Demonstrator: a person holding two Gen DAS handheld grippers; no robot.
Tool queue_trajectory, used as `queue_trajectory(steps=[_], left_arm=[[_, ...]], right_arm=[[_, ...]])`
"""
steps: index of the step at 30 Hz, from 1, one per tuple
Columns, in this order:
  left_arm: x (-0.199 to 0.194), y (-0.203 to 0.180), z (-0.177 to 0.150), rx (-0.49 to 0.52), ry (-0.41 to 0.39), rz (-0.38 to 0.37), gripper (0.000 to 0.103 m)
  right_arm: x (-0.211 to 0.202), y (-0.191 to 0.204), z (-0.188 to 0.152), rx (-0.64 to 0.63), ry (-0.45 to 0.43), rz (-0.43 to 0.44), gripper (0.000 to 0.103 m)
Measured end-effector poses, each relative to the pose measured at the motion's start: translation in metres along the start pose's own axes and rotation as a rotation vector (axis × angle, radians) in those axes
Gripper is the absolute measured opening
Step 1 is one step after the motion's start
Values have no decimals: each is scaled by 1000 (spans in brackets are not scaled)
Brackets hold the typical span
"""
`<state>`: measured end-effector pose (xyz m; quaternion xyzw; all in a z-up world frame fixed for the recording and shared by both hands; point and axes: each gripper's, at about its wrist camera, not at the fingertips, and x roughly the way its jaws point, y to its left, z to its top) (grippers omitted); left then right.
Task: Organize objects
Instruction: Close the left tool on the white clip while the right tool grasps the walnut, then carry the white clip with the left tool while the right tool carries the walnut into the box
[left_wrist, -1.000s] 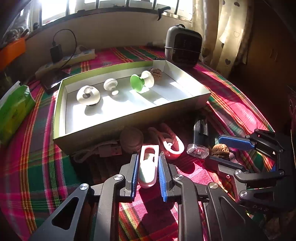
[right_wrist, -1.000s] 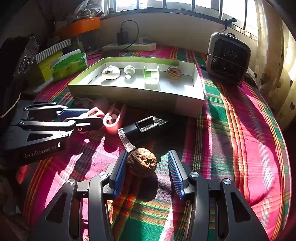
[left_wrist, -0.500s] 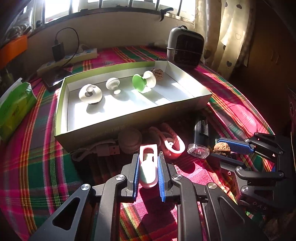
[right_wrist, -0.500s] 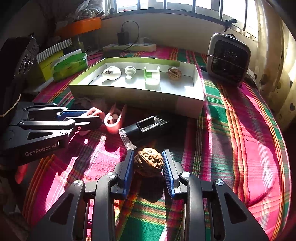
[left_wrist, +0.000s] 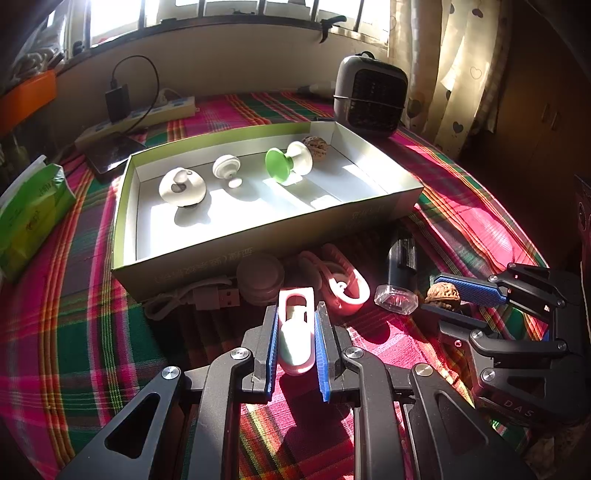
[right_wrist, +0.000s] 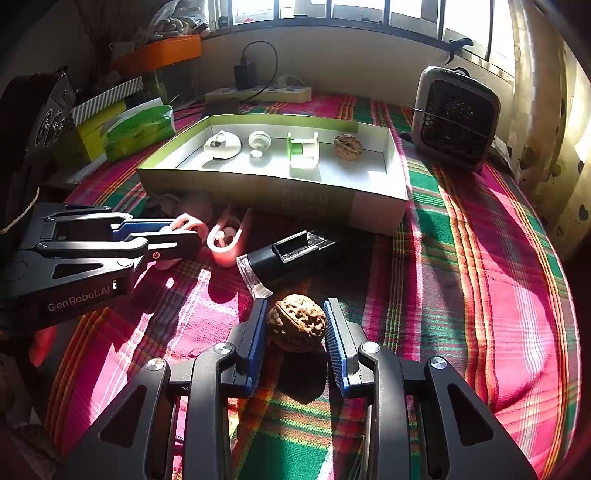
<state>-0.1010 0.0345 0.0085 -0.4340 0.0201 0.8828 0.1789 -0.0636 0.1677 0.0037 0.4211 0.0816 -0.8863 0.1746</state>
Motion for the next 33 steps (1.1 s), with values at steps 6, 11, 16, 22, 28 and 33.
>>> queue_trajectory(steps=[6,11,16,22,28,33], left_arm=[[-6,3,1,-14,-13,-2,16],[-11,3,2,-18,-25,-2,16],[-16,4,5,-23,-36,0,16],[-26,7,10,-35,-62,2,16],[-32,14,19,-55,-85,16,16],[-34,21,30,-64,-97,27,16]], right_arm=[[-1,-1,-1,6,-6,-1,32],[-6,-1,1,9,-19,3,32],[-10,-2,4,14,-31,17,32],[-17,0,12,7,-55,32,32],[-20,-1,27,8,-80,35,32],[-17,-1,41,0,-92,46,32]])
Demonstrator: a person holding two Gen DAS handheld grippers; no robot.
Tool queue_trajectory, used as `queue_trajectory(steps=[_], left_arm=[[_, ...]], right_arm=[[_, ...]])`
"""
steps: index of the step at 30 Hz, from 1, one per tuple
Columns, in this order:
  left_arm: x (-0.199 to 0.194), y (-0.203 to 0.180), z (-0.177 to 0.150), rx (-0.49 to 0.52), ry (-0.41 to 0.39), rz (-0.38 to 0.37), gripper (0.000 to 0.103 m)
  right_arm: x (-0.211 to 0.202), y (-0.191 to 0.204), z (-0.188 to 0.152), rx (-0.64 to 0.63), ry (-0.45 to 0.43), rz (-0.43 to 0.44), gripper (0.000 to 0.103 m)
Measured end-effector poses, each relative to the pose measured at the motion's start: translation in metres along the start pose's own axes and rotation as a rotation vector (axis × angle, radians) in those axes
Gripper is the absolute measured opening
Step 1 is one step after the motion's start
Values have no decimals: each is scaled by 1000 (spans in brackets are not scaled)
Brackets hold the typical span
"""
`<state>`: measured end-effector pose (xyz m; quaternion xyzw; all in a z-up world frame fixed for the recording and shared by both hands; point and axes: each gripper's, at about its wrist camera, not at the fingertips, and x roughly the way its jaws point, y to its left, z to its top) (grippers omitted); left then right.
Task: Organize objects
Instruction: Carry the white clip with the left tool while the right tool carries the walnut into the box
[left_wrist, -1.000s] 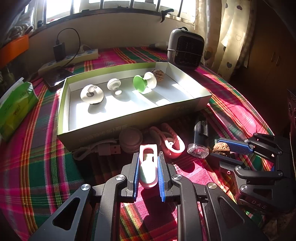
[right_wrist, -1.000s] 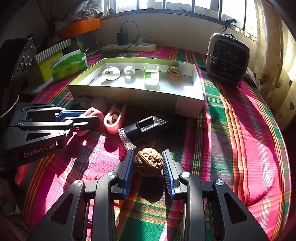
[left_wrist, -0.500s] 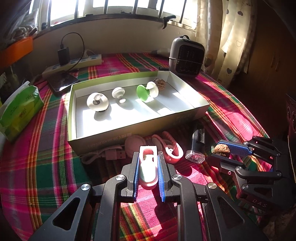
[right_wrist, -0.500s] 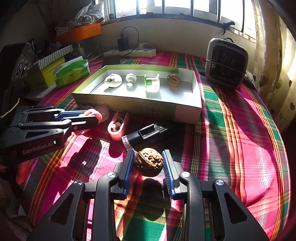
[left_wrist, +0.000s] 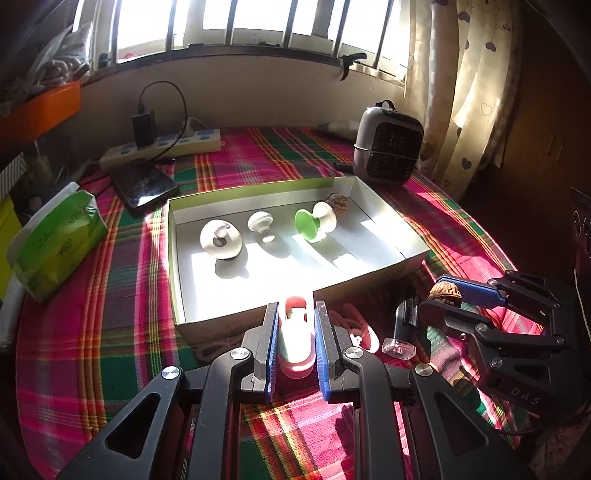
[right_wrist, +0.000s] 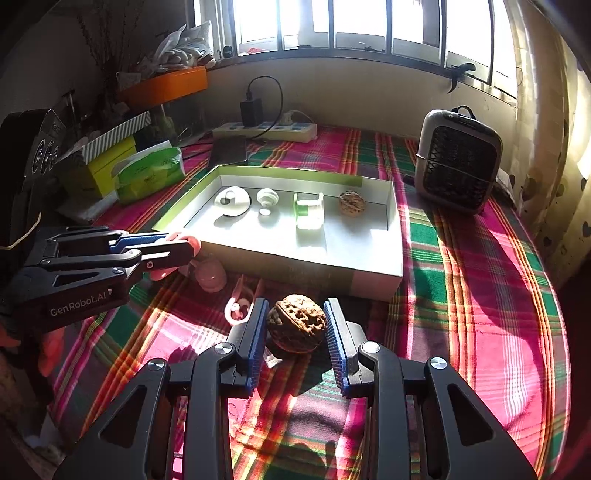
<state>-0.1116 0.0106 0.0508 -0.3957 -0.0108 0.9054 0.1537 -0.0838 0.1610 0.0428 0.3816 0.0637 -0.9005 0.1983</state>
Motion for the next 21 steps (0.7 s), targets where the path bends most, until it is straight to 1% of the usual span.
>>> queue_trajectory(steps=[11,21], left_arm=[[11,17,23,-33,-7,28,16],[31,33,34,-56,13,49,16]], right_arm=[[24,3,36,-27,0,13,32],[58,6,61,-50,41,47,32]])
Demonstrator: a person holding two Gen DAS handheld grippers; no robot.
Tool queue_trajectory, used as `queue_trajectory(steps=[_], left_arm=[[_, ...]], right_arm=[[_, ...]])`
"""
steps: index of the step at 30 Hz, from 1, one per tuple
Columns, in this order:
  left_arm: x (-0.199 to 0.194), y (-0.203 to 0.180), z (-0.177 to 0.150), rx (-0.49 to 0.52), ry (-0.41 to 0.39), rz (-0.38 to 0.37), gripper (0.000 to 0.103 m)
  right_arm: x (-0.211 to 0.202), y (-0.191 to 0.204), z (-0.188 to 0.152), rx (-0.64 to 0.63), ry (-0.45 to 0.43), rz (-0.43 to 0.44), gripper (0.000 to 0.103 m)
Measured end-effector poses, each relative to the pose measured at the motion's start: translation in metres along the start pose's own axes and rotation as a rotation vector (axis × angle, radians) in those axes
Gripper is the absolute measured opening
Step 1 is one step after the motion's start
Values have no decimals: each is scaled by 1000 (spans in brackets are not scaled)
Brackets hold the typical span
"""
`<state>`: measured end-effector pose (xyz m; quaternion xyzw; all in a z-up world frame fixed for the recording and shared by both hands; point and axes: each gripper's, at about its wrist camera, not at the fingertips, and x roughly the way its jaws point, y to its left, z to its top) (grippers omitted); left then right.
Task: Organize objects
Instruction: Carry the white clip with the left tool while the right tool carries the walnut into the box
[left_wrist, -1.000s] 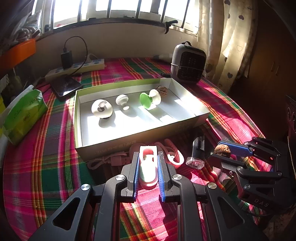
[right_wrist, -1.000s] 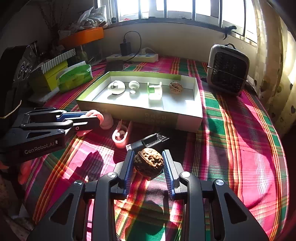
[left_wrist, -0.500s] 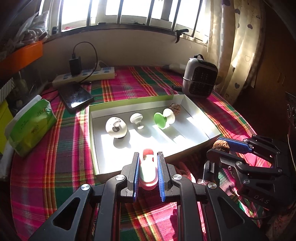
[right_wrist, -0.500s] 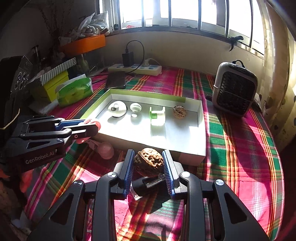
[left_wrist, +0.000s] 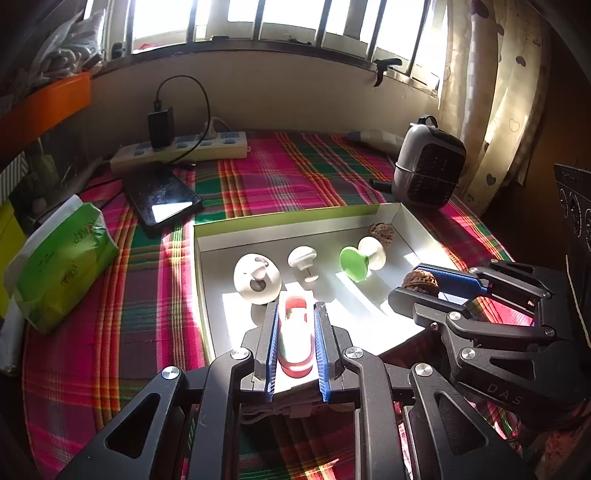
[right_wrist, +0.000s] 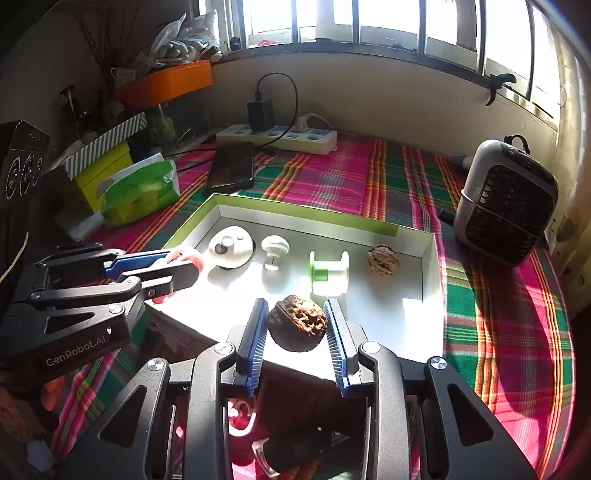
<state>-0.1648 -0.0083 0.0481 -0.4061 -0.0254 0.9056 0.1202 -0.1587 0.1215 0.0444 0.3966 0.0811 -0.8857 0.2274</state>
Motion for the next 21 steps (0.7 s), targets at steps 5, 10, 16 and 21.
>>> queue_trajectory(steps=[5,10,16,21], left_arm=[[11,5,2,-3,20,8,16],[22,7,3,-2,39,14,16],[34,12,6,-10,61,19,16],[41,14,8,-14,71,26,16]], right_arm=[[21,0,10,-2,39,24,32],[40,-2,15,-9,81,33,32],[54,-2,21,-23,110,34,32],[62,-3,25,-39,115,14,32]])
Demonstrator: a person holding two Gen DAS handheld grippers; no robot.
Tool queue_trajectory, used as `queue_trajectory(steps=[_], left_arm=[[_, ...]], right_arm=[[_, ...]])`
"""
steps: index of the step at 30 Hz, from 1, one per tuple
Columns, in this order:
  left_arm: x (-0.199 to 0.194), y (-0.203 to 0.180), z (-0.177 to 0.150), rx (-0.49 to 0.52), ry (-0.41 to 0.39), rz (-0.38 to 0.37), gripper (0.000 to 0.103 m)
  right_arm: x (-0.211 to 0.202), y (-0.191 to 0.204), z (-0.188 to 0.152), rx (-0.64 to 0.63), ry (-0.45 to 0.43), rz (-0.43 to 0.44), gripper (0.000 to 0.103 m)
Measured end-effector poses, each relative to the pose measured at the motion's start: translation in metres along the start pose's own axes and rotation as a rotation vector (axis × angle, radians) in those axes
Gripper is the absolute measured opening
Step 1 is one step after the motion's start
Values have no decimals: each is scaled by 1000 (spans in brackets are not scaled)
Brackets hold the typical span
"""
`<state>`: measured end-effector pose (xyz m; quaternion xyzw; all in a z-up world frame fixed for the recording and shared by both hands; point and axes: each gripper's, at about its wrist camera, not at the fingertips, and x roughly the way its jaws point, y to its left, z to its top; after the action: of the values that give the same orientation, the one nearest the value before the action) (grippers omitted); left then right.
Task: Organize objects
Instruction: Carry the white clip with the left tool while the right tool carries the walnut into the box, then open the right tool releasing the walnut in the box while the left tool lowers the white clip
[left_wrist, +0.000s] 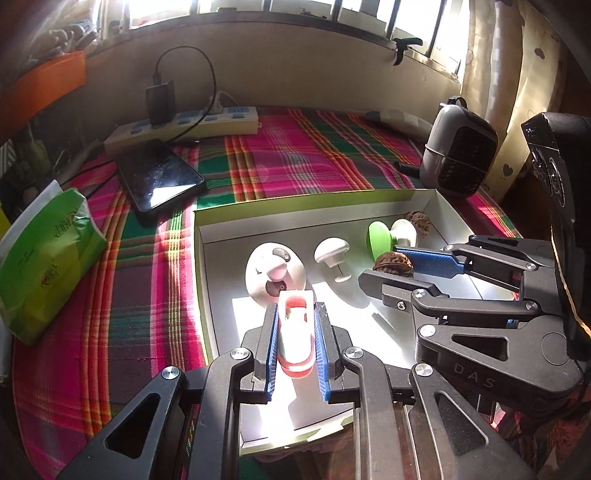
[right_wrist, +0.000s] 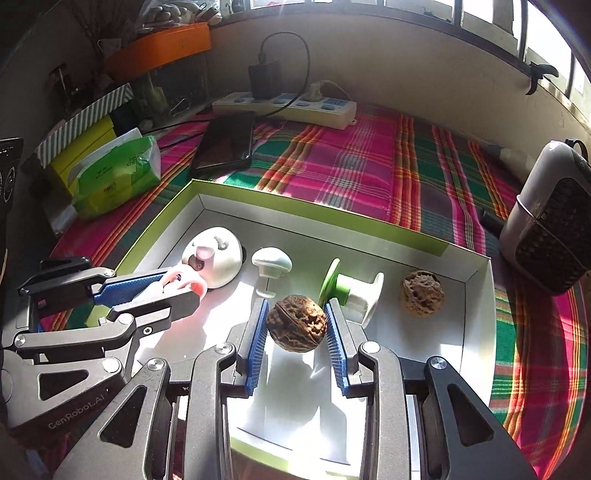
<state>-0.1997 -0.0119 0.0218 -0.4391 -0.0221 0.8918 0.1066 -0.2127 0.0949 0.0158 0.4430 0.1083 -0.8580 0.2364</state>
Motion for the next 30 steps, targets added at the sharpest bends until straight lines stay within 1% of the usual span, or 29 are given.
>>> queue_trajectory(steps=[10,17,30], left_arm=[[6,0,3,5,1,13,16],[8,-1,4,14,-1,26,16],[10,-3,3,29,-5,49,16]], right_arm=[[13,-6,8,5,10,-17,32],[18,-6,13,-12,8,-45,33],[20,-6,12,-15,1,-40,33]])
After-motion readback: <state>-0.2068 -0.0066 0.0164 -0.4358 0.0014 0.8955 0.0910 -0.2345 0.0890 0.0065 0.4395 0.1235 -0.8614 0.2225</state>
